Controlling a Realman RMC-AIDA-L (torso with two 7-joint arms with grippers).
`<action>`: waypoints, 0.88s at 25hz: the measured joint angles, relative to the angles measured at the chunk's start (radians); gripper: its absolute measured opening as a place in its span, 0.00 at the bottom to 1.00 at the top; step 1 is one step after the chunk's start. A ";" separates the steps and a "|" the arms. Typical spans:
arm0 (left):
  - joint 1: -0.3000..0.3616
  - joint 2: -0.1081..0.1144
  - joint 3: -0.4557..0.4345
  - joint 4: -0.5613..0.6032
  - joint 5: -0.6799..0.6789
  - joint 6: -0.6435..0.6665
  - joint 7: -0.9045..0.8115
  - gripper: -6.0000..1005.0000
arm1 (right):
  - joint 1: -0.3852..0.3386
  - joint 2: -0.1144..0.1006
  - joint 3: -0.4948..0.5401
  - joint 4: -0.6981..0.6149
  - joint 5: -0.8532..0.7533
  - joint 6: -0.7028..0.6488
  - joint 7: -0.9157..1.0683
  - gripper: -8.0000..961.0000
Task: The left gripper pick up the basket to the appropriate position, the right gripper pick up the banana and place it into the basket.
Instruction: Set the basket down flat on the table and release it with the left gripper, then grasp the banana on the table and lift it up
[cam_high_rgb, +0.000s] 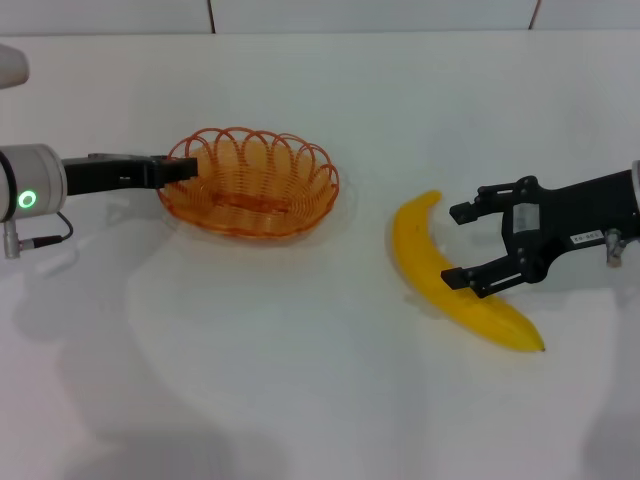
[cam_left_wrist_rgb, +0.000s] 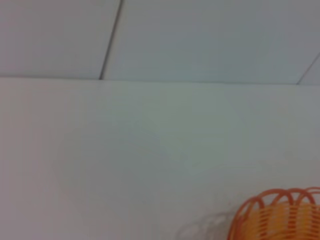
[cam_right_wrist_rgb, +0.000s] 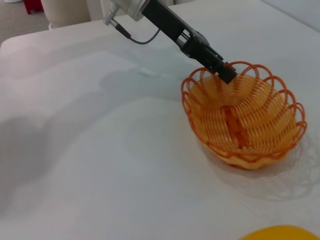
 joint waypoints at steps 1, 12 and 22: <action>0.000 0.000 0.000 0.004 0.000 0.005 0.007 0.33 | 0.000 0.000 0.000 0.001 0.000 0.004 0.000 0.93; 0.086 0.001 0.001 0.174 -0.160 0.161 0.263 0.66 | -0.007 0.001 0.011 0.002 0.008 0.020 0.000 0.93; 0.248 0.008 -0.002 0.237 -0.327 0.347 0.570 0.69 | -0.012 0.004 0.007 0.022 0.080 0.098 0.000 0.93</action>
